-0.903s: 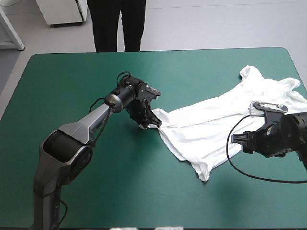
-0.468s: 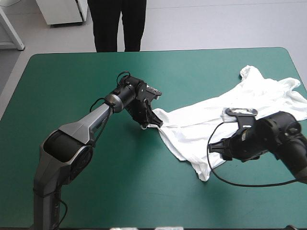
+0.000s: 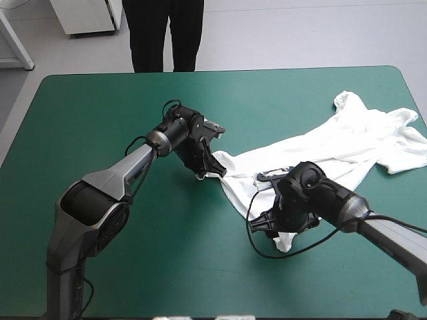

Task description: Fold the cloth

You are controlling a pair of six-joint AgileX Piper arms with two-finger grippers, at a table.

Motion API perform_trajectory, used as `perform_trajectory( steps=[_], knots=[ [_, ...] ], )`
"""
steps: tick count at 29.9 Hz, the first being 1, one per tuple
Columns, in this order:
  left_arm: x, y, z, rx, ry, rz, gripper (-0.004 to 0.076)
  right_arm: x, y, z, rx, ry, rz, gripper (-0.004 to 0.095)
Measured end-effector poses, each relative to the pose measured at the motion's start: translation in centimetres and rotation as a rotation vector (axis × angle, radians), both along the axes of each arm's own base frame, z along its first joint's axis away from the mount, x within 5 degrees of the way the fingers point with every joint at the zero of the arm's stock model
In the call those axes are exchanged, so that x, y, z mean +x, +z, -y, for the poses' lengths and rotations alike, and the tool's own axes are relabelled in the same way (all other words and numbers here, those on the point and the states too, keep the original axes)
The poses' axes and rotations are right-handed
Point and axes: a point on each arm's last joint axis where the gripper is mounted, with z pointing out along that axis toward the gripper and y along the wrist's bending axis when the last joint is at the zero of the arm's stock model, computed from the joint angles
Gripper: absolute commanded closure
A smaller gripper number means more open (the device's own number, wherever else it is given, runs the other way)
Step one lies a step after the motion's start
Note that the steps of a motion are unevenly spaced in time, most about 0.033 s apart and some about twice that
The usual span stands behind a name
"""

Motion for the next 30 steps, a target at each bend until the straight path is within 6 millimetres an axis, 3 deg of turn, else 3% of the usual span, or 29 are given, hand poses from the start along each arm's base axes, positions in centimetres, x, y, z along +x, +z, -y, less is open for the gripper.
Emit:
perform_trajectory(
  steps=[10,17,23,30],
  knots=[
    [0.0,0.0,0.0,0.0,0.001,-0.002,0.0734,-0.8,-4.6,0.6,-0.01,-0.008,-0.028,0.0304],
    [0.0,-0.1,0.0,0.001,0.001,-0.003,0.0734,-1.1,-5.8,0.8,0.024,-0.023,-0.004,0.0511],
    [0.0,-0.1,0.0,0.001,0.0,-0.003,0.0734,-0.7,-6.4,0.4,0.004,-0.029,-0.022,0.0922],
    [-0.1,0.4,-0.1,-0.004,0.001,0.005,0.0734,-0.5,-5.7,0.3,0.005,-0.032,-0.009,0.0925]
  ],
)
